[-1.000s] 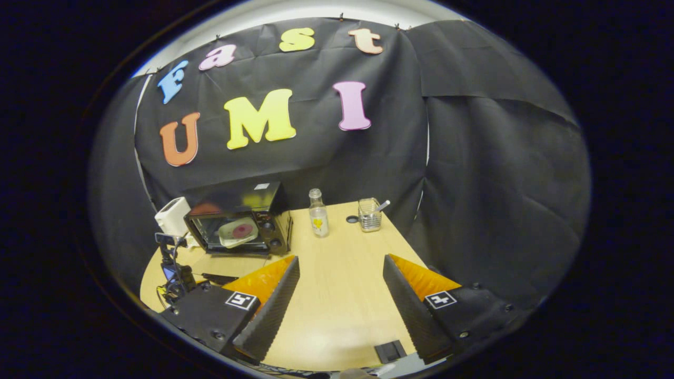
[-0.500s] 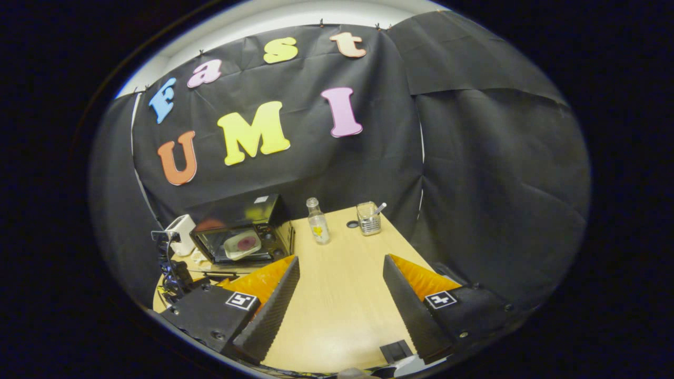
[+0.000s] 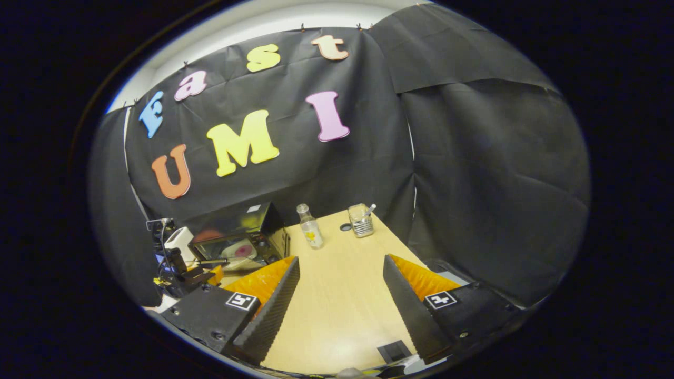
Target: Open the electric oven with the left hand, put the food in, and close the electric oven.
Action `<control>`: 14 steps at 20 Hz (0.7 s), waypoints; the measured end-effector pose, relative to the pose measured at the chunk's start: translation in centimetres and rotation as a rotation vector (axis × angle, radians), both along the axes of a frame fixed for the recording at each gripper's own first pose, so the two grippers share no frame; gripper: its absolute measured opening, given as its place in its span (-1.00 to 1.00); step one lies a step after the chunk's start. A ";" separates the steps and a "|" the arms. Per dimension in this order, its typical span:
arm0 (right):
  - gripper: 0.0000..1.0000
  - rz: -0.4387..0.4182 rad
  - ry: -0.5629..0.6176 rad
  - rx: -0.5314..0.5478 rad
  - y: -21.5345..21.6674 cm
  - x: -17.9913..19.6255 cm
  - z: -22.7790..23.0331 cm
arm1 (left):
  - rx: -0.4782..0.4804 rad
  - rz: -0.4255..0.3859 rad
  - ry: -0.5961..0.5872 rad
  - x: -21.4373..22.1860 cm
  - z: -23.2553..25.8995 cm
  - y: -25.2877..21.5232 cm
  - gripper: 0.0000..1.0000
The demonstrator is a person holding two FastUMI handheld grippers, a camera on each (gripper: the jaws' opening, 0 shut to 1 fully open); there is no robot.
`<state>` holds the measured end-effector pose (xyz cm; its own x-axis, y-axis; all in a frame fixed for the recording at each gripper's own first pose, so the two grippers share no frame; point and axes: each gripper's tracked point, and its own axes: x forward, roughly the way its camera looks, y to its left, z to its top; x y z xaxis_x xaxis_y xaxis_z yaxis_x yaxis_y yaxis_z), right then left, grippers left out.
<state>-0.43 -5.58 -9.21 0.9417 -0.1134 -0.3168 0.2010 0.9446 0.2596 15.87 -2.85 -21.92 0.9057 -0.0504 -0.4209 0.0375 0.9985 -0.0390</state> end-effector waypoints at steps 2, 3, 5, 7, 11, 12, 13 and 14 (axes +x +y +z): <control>1.00 -0.001 -0.006 0.006 -0.3 0.1 0.3 | 0.007 0.000 -0.013 1.3 0.7 0.1 0.97; 1.00 0.005 -0.003 0.013 -0.2 0.1 0.3 | 0.013 -0.002 -0.017 1.9 0.9 0.2 0.97; 1.00 0.009 -0.014 0.019 -0.1 0.2 0.7 | -0.005 -0.011 -0.008 2.9 1.2 -0.1 0.96; 1.00 0.008 -0.028 0.019 -0.2 0.2 1.0 | -0.030 -0.011 0.000 3.4 1.5 -0.4 0.96; 1.00 0.014 -0.032 0.010 -0.1 -0.3 1.2 | -0.035 -0.025 0.000 3.3 1.7 -1.1 0.96; 1.00 0.017 -0.031 0.011 0.0 -0.3 1.1 | -0.030 -0.031 -0.003 3.2 1.9 -1.2 0.96; 1.00 0.017 -0.032 0.008 0.1 -0.4 1.2 | -0.028 -0.037 -0.006 3.2 1.8 -1.3 0.96; 1.00 0.019 -0.030 0.004 0.2 -0.4 1.0 | -0.026 -0.038 -0.008 3.0 1.8 -1.4 0.96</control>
<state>-0.81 -5.33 -8.16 0.9528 -0.0944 -0.2884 0.1754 0.9469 0.2695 18.89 -4.20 -20.08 0.9061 -0.0958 -0.4121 0.0761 0.9950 -0.0642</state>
